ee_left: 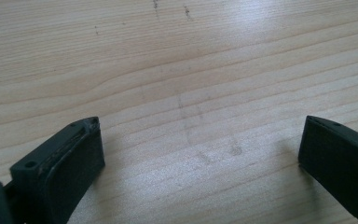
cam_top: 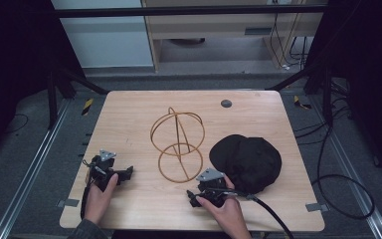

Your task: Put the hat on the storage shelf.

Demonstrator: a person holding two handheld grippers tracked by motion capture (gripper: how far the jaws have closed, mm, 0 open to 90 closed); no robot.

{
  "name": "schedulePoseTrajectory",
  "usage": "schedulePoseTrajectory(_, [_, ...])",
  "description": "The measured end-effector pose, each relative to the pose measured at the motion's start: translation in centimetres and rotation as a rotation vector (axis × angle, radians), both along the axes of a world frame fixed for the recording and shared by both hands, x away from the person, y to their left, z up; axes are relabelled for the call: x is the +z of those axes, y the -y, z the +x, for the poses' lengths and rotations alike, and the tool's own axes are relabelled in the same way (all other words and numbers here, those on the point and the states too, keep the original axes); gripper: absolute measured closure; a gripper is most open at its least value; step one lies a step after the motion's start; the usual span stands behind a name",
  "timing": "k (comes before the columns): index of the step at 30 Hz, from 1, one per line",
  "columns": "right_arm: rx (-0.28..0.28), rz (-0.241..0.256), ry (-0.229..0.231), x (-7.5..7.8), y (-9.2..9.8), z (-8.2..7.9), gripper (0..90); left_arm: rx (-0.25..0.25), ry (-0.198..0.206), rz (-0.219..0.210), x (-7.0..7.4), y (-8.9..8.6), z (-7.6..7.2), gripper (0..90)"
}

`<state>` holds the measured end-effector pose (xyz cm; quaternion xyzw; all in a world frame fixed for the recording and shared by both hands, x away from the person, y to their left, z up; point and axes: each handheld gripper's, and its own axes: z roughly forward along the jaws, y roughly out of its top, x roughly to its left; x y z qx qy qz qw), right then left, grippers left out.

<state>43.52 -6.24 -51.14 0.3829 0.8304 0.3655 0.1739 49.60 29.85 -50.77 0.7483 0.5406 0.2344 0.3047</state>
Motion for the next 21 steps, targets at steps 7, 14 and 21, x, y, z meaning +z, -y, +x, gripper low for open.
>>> schedulePoseTrajectory(7, [-0.007, -0.05, -0.008, 0.7, -0.1, 0.0, 16.1, 0.002, 0.003, -0.006, 0.0, 0.0, 0.0, 0.0])
schedulePoseTrajectory(14, [0.005, -0.057, 0.068, 4.3, 0.9, -1.3, 17.2, -0.004, 0.003, -0.005, 0.0, 0.0, 0.0, 0.0])
schedulePoseTrajectory(21, [0.01, -0.132, 0.121, 8.0, 4.0, -3.6, 16.4, -0.011, 0.001, -0.003, 0.0, -0.1, -0.1, 0.0])
